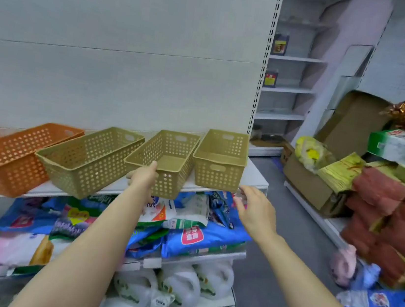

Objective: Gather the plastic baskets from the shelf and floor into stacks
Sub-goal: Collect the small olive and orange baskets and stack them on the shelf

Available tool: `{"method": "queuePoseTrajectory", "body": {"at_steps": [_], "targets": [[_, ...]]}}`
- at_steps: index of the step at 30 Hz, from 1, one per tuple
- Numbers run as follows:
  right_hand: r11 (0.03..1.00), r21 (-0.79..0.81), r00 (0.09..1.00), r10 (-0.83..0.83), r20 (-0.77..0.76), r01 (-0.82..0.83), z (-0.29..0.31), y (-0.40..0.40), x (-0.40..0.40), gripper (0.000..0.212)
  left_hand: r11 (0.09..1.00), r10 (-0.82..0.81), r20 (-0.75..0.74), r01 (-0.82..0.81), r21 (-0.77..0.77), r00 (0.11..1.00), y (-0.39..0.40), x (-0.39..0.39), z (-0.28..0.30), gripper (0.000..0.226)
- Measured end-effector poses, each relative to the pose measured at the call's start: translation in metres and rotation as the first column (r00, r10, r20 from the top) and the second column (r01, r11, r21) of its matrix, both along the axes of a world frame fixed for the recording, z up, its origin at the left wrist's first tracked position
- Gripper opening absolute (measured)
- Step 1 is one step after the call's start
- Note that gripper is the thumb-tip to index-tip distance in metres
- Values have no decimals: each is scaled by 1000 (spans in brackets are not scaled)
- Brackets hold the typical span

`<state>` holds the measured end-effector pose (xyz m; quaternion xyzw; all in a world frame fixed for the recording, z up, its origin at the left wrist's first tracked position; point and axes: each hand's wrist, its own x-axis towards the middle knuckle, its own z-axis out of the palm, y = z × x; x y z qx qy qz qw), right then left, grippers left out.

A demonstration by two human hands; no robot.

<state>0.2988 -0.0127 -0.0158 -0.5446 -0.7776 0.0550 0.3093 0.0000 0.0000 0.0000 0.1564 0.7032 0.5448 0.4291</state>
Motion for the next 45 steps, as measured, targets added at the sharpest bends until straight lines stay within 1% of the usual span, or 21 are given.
{"method": "queuePoseTrajectory", "body": {"at_steps": [2,4,6,8,10,12,15,17,18,21,23,25,26,29,31,33,36,38,41,43,45], "targets": [[1000,10,999,-19,-27,20,2,18,-1,34,993,107,27,-106,-56,994,23,-12,-18,109],[999,36,999,-30,-28,31,3,38,-4,35,984,175,74,-175,1,982,45,-21,-36,117],[996,75,998,-48,-50,51,4,63,-6,35,973,227,57,-229,31,972,41,-5,-20,106],[989,114,992,-84,-92,94,5,87,-9,35,965,245,69,-250,77,967,42,3,-9,82],[981,117,980,-140,-142,157,8,109,-14,37,970,216,108,-226,86,970,49,1,-5,65],[965,58,955,-244,-171,257,19,132,-18,42,969,190,148,-210,134,971,55,-8,1,62],[921,-93,919,-386,-85,378,32,164,-22,53,954,152,117,-177,241,981,65,-21,22,52],[911,-183,923,-383,-46,369,32,175,-28,56,946,111,86,-132,297,990,69,-27,40,45],[909,-231,927,-369,-64,346,28,178,-31,56,942,93,83,-114,316,992,70,-30,49,43],[904,-310,904,-368,-218,293,20,183,-44,45,937,40,68,-61,345,997,71,-34,74,41],[892,-324,881,-402,-249,316,21,180,-56,31,937,6,51,-23,347,999,71,-31,85,35],[864,-378,847,-449,-285,331,17,171,-71,25,934,-25,34,11,357,999,73,-27,95,26],[852,-412,826,-466,-316,323,16,165,-80,28,932,-40,27,28,362,999,74,-26,101,23],[841,-453,783,-484,-390,294,17,152,-110,57,926,-100,-34,105,362,994,78,-23,119,17],[850,-451,771,-474,-425,273,19,145,-127,70,929,-135,-56,146,341,989,78,-24,130,13],[858,-444,762,-464,-452,259,20,140,-141,76,931,-180,-73,194,308,981,79,-25,137,14],[863,-454,736,-453,-503,220,18,138,-160,73,931,-240,-106,259,258,965,81,-29,143,13],[854,-462,742,-468,-480,240,20,134,-165,62,926,-276,-127,299,229,953,85,-34,145,12],[849,-342,750,-521,-409,403,31,138,-142,31,920,-312,-133,334,204,941,93,-44,148,14],[848,-226,719,-527,-453,479,37,160,-110,35,916,-330,-134,351,195,934,99,-51,150,13],[875,-159,753,-477,-454,458,43,193,-74,46,907,-351,-147,375,194,925,108,-56,152,15]]}}
